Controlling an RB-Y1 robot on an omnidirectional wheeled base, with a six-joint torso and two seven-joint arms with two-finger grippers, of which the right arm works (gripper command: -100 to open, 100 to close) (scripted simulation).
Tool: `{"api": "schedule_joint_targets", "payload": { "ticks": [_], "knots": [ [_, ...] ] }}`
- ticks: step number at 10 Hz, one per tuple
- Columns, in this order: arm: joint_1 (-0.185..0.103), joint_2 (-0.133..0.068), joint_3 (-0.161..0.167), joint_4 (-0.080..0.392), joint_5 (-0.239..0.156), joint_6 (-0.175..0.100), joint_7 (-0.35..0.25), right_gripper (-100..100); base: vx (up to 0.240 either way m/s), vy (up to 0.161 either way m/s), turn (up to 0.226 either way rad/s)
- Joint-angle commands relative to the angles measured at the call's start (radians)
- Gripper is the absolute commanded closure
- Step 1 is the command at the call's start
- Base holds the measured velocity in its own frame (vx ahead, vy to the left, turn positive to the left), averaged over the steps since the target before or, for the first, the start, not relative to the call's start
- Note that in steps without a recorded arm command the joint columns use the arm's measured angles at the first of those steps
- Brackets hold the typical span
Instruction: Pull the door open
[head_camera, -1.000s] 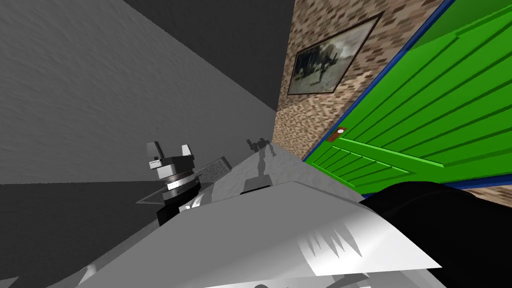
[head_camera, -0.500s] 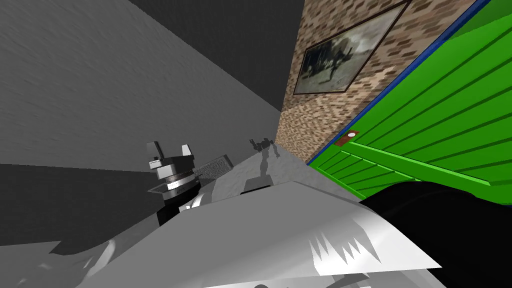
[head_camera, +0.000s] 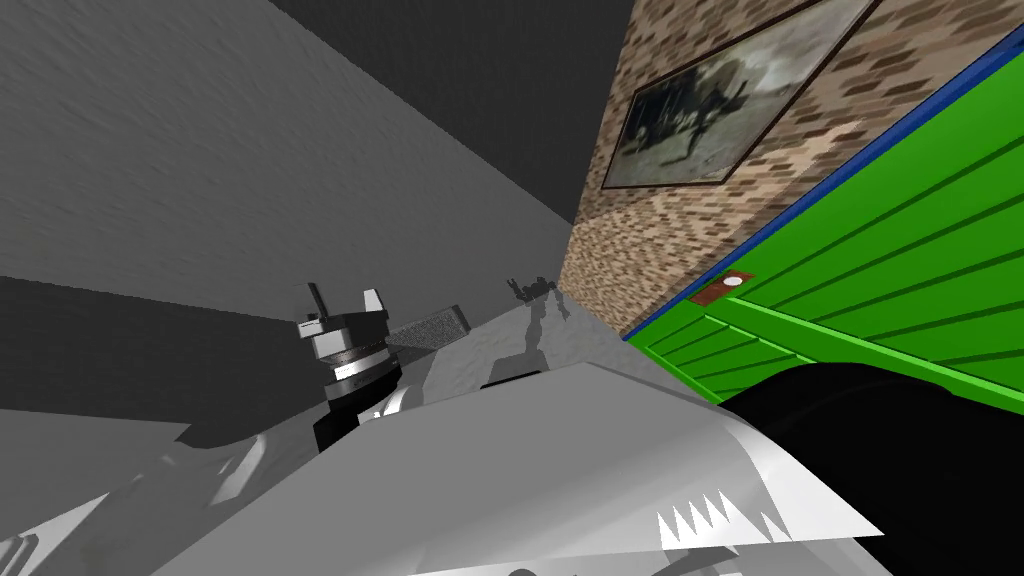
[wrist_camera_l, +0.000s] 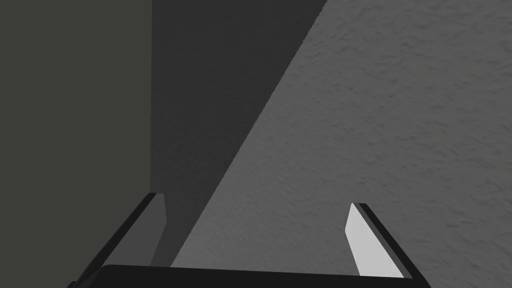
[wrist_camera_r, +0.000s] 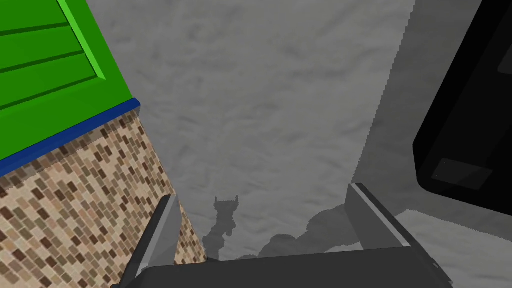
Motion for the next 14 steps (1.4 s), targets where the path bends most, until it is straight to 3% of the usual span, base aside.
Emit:
{"api": "schedule_joint_targets", "payload": {
  "ticks": [1, 6, 14],
  "knots": [
    [0.006, -0.013, 0.009, -0.013, -0.014, 0.029, 0.02, -100, -0.001, -0.055, 0.026],
    [0.008, -0.05, 0.028, 0.081, 0.008, 0.098, 0.114, -100, -0.016, -0.11, 0.232],
    [0.011, -0.097, 0.052, 0.201, 0.037, 0.186, 0.235, -100, -0.029, -0.103, 0.186]
  ]
}}
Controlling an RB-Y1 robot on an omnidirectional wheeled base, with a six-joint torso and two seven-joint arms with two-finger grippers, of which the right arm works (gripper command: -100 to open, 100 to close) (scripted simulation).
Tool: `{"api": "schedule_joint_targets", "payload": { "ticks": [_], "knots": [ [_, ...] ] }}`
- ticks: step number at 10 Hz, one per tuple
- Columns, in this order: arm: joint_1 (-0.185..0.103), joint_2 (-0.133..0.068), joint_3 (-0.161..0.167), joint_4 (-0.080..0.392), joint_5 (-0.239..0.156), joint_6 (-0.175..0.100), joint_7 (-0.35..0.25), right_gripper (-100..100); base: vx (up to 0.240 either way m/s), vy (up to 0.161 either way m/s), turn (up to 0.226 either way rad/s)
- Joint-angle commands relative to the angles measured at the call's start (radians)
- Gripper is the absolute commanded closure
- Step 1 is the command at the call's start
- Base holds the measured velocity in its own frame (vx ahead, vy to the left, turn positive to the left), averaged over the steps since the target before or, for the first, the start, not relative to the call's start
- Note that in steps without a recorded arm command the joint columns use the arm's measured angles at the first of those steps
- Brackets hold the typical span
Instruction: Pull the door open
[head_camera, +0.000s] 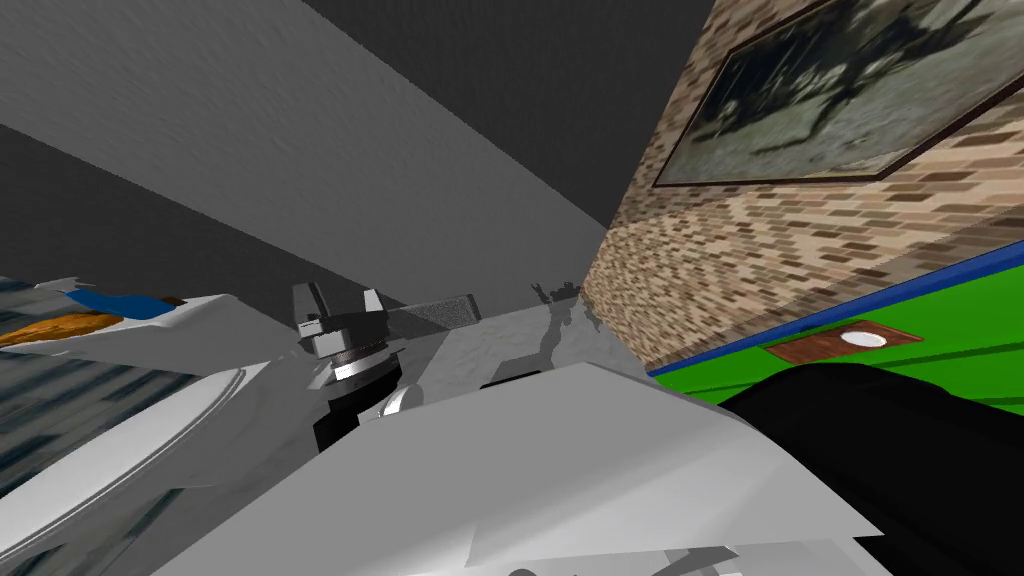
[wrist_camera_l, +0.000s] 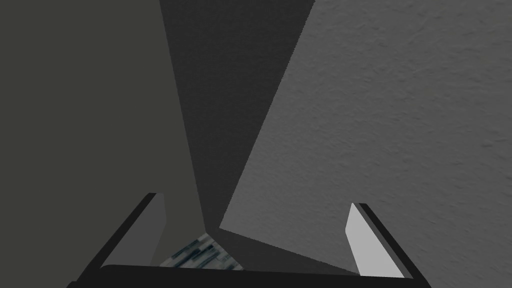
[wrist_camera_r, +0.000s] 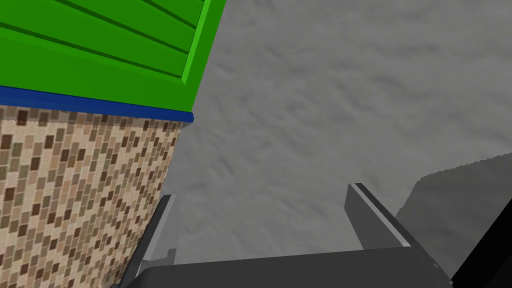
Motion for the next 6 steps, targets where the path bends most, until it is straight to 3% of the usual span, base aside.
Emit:
{"api": "schedule_joint_targets", "payload": {
  "ticks": [1, 6],
  "knots": [
    [0.0, -0.014, 0.005, 0.03, 0.003, 0.016, 0.029, -100, -0.04, -0.099, 0.171],
    [0.001, -0.04, 0.018, 0.097, 0.018, 0.065, 0.096, -100, -0.037, -0.106, 0.166]
  ]
}}
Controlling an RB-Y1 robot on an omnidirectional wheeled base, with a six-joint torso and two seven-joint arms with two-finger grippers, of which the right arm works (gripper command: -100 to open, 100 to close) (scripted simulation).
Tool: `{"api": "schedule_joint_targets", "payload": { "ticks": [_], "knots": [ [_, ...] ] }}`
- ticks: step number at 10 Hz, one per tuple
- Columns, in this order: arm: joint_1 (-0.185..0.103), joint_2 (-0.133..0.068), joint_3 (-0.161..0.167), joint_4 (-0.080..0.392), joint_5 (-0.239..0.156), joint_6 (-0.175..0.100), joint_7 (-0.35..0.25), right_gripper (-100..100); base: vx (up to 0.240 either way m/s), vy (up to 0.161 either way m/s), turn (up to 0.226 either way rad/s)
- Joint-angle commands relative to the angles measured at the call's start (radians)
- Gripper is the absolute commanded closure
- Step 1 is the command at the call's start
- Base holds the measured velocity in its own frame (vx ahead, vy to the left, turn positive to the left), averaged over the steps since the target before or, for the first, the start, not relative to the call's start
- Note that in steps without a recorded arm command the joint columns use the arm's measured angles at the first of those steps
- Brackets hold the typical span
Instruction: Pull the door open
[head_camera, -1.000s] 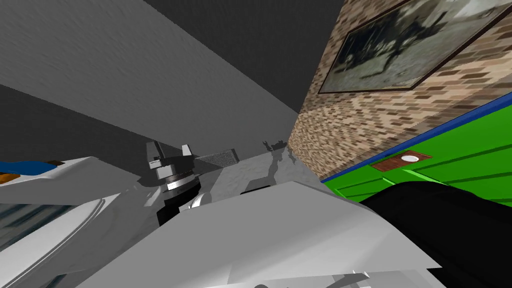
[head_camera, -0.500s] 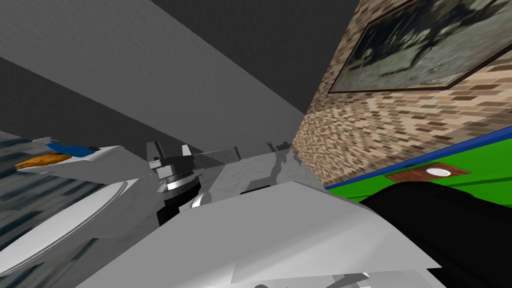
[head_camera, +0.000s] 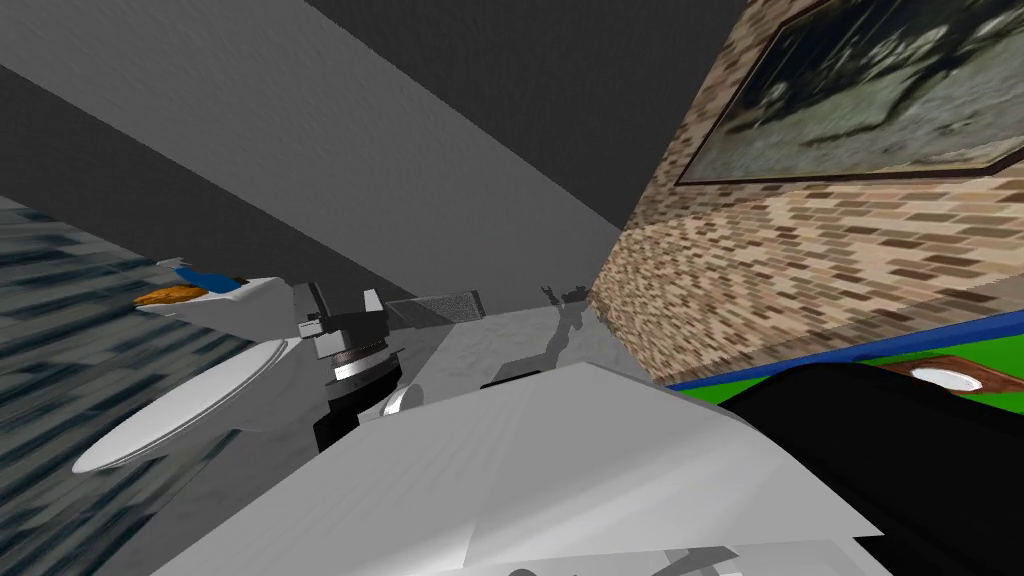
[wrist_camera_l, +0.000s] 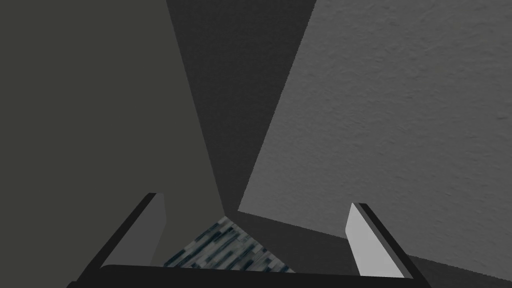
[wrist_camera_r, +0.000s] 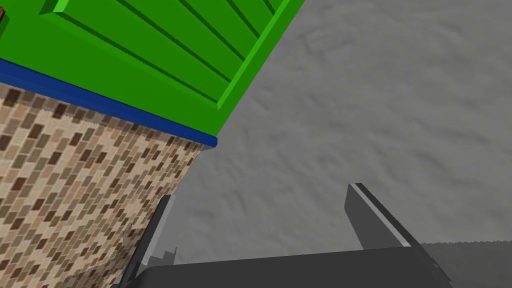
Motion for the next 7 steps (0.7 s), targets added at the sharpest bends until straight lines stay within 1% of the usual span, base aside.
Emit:
{"api": "schedule_joint_targets", "payload": {
  "ticks": [1, 3, 6, 7],
  "knots": [
    [0.012, -0.008, 0.004, -0.004, 0.002, 0.032, 0.027, -100, -0.044, -0.084, 0.164],
    [0.013, -0.019, 0.01, 0.025, 0.009, 0.053, 0.056, -100, -0.041, -0.089, 0.172],
    [0.014, -0.04, 0.021, 0.08, 0.022, 0.093, 0.111, -100, -0.072, -0.115, 0.22],
    [0.014, -0.042, 0.022, 0.086, 0.024, 0.098, 0.117, -100, -0.07, -0.093, 0.123]
  ]
}}
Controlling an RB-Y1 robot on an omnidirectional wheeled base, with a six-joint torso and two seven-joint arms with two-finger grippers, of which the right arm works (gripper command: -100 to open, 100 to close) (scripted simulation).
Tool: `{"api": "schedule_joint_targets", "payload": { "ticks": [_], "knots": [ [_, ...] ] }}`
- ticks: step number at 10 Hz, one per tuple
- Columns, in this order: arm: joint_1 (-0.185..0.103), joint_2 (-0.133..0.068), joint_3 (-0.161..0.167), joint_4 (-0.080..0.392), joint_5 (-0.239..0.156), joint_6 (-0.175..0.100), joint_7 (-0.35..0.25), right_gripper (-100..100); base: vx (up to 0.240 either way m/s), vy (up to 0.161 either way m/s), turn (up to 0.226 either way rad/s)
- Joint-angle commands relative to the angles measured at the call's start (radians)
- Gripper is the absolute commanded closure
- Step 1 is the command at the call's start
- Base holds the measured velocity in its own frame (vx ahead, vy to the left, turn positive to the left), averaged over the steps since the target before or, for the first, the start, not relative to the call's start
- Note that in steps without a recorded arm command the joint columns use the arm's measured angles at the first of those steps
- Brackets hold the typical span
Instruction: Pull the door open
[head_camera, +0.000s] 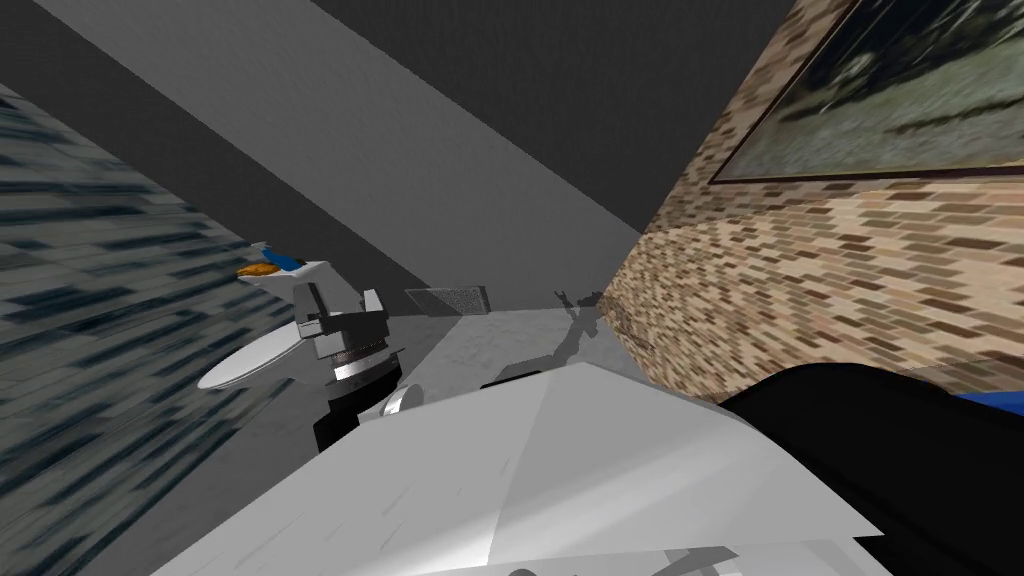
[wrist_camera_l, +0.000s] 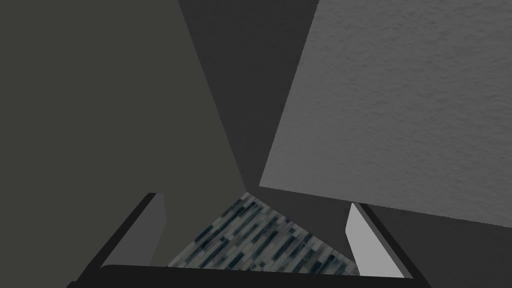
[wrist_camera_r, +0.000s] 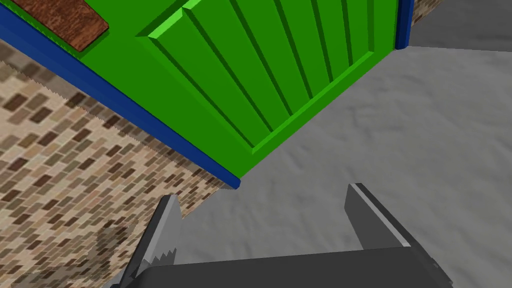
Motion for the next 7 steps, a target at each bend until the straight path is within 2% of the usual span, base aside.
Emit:
{"api": "schedule_joint_targets", "payload": {
  "ticks": [1, 3, 4, 5, 7],
  "knots": [
    [0.001, -0.009, 0.005, 0.028, 0.007, 0.015, 0.022, -100, -0.063, -0.098, 0.149],
    [0.001, -0.019, 0.01, 0.053, 0.013, 0.033, 0.047, -100, -0.055, -0.091, 0.189],
    [0.001, -0.021, 0.011, 0.059, 0.015, 0.038, 0.054, -100, -0.042, -0.071, 0.092],
    [0.002, -0.031, 0.016, 0.084, 0.021, 0.056, 0.079, -100, -0.057, -0.096, 0.189],
    [0.002, -0.036, 0.019, 0.097, 0.024, 0.066, 0.091, -100, -0.048, -0.077, 0.116]
  ]
}}
